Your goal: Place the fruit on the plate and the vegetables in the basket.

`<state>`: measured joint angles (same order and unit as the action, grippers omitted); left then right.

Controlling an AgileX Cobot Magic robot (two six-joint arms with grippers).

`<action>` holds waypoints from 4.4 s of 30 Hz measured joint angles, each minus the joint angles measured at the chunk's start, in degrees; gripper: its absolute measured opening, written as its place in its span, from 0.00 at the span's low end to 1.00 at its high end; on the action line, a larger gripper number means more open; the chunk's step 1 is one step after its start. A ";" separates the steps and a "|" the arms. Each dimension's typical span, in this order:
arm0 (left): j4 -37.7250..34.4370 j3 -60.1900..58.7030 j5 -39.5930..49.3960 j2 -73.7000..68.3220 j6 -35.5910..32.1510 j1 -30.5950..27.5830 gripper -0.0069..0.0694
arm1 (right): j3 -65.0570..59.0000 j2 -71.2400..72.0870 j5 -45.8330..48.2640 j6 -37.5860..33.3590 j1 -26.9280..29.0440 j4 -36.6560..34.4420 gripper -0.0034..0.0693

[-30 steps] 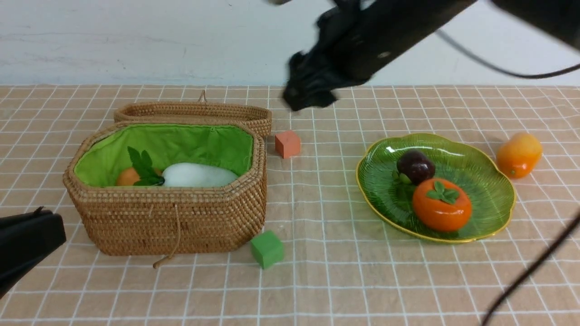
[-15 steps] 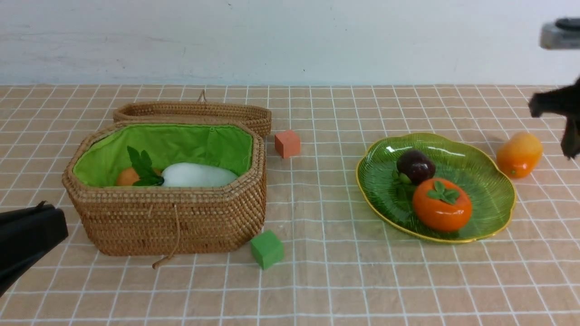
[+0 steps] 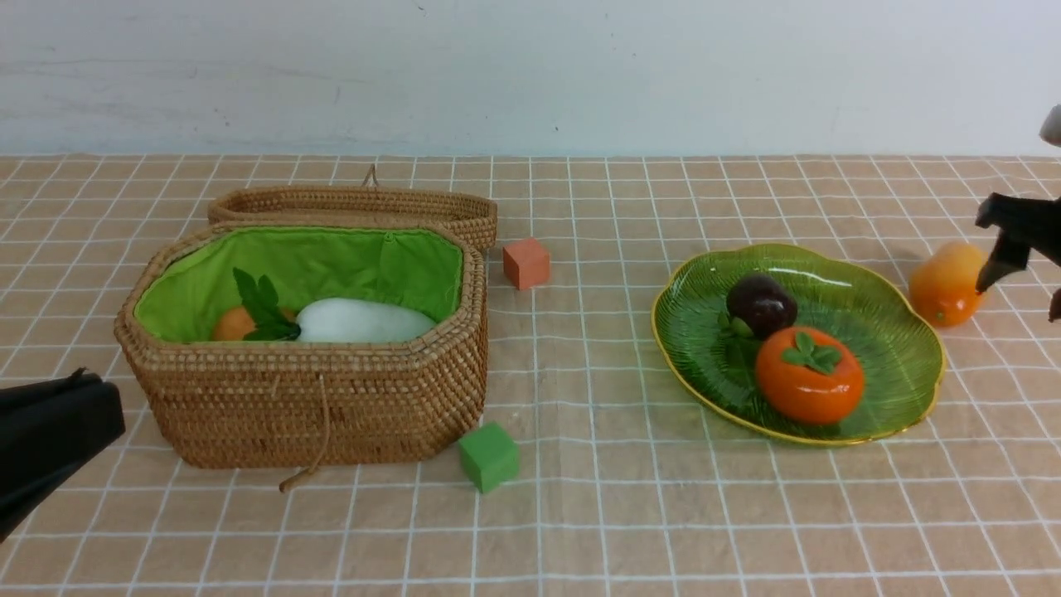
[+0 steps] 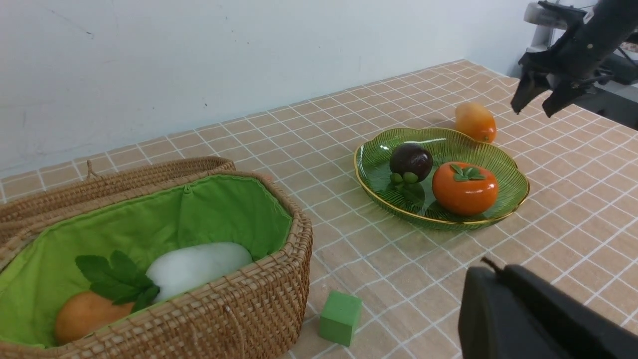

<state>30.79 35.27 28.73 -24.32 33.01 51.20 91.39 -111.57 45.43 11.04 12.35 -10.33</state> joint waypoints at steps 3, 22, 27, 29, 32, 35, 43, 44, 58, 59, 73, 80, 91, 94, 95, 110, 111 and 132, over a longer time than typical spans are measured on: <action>0.00 0.00 0.00 0.00 0.00 0.00 0.10 | 3.72 -3.63 -3.82 1.42 0.09 -1.06 0.96; 0.00 0.00 0.00 0.00 0.00 0.00 0.10 | 31.66 -28.45 1.85 2.24 0.09 -2.24 0.82; 0.00 0.00 0.00 0.00 0.00 0.00 0.11 | 31.70 -26.91 8.39 -2.70 0.12 -1.44 0.82; 0.06 0.00 0.00 0.00 0.00 0.00 0.11 | 31.31 -24.10 13.51 -5.16 -0.40 -0.86 0.82; 0.83 0.00 -0.12 0.00 0.00 0.00 0.11 | 30.32 -17.45 20.51 -8.61 -2.62 -0.34 0.82; 1.67 0.00 -0.98 0.00 0.00 0.00 0.11 | 27.84 -11.06 23.15 -10.18 -5.89 -0.32 0.82; 2.09 0.00 -1.70 0.00 0.00 0.00 0.11 | 16.03 -7.62 23.04 -11.04 -11.40 -0.08 0.82; 2.15 0.00 -1.71 0.00 0.00 0.00 0.11 | 14.02 -8.49 22.03 -11.04 -11.42 0.39 0.82; 2.32 0.00 -4.53 0.00 -0.03 0.00 0.12 | 13.00 1.35 24.76 -11.56 -11.77 1.01 0.96; 2.40 0.00 -5.23 0.06 -0.03 0.00 0.12 | 12.61 3.66 24.89 -11.61 -11.77 1.01 0.92; 1.44 -15.36 -13.02 20.49 5.51 0.00 0.07 | -29.22 61.61 25.61 -10.65 -11.77 -0.99 0.18; 1.32 -19.37 -12.65 24.18 8.32 0.00 0.07 | -45.67 88.63 24.44 -7.43 -11.77 0.60 0.07; 1.32 -19.41 -7.24 24.18 8.58 0.00 0.08 | -63.56 106.67 -1.98 0.53 -11.77 0.54 0.11; 1.32 -19.41 -5.33 24.18 8.58 0.00 0.08 | -66.34 106.53 -8.52 0.87 -11.77 0.06 0.14; 1.32 -19.41 -4.66 24.18 8.58 0.00 0.08 | -66.88 106.48 -9.26 0.91 -11.83 0.19 0.16; 0.98 -19.41 4.33 24.18 8.58 0.00 0.09 | -77.79 107.69 -17.94 -3.41 -12.05 5.88 0.03; 0.98 -19.41 4.39 24.18 8.58 0.00 0.09 | -80.85 109.02 -19.68 -4.85 -12.05 6.83 0.02; 0.84 -19.41 4.77 24.18 8.58 0.00 0.12 | -92.20 112.19 -22.72 -6.22 -12.09 6.55 0.03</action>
<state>31.63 15.86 33.51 -0.14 41.59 51.20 -0.82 0.62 22.71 4.82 0.26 -3.78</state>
